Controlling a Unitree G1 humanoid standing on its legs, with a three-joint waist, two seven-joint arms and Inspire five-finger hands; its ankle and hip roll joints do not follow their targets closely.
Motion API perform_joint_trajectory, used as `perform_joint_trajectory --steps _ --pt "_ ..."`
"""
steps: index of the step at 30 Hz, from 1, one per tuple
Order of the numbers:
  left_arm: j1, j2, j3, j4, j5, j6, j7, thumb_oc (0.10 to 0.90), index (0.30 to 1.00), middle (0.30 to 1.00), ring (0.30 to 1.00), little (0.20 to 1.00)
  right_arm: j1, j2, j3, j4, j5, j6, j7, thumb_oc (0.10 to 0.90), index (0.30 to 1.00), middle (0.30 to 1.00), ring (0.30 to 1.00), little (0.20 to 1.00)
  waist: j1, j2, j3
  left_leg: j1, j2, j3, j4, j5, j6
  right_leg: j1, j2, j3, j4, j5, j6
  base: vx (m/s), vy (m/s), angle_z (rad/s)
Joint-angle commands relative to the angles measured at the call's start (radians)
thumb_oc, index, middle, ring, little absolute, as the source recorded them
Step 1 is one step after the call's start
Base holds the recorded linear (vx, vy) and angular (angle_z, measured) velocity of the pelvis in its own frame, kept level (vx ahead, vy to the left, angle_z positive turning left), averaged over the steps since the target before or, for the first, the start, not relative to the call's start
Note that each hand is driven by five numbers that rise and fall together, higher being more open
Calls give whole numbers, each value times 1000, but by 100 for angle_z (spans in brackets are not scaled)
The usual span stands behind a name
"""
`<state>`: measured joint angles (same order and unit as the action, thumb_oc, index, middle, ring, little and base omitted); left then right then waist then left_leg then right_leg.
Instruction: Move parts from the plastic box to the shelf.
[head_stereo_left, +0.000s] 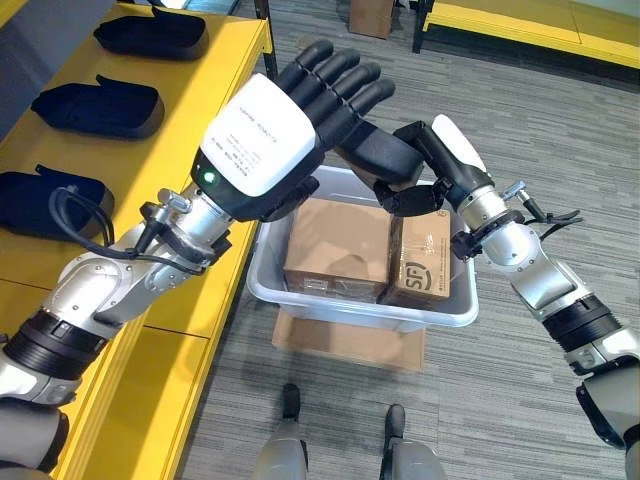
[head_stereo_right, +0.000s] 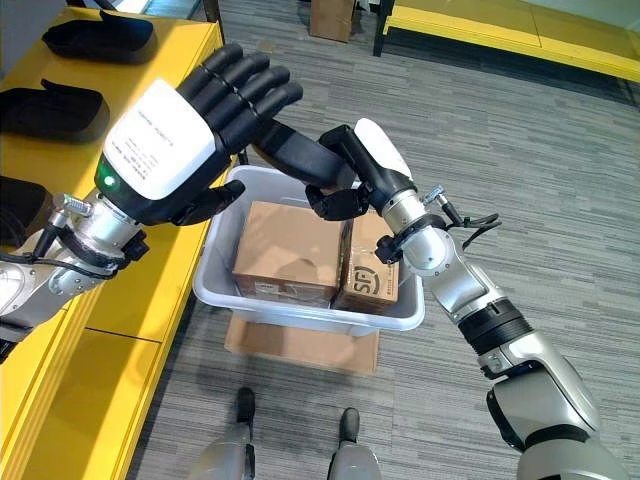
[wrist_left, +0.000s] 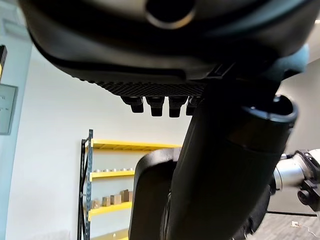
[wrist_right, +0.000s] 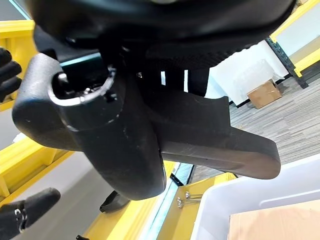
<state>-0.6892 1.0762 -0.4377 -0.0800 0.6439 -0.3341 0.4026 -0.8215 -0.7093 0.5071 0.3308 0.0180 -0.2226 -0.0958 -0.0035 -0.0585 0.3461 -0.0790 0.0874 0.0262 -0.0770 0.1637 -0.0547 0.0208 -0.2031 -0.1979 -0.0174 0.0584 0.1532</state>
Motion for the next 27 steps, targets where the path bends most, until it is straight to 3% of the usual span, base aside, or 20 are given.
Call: perform_joint_trajectory --steps 1,27 --pt "-7 -99 -10 80 -35 8 39 900 1000 1000 1000 1000 -36 76 32 33 29 -88 -50 400 300 300 300 300 -5 -14 -289 164 66 34 -10 -205 -40 -49 -57 70 61 16 70 0 0 0" --pt "-6 -146 -47 121 -53 6 3 900 1000 1000 1000 1000 -42 102 32 49 4 -86 -51 400 300 300 300 300 -12 -8 -289 171 71 45 -10 -209 -39 -51 -51 85 60 10 67 4 1 -3"
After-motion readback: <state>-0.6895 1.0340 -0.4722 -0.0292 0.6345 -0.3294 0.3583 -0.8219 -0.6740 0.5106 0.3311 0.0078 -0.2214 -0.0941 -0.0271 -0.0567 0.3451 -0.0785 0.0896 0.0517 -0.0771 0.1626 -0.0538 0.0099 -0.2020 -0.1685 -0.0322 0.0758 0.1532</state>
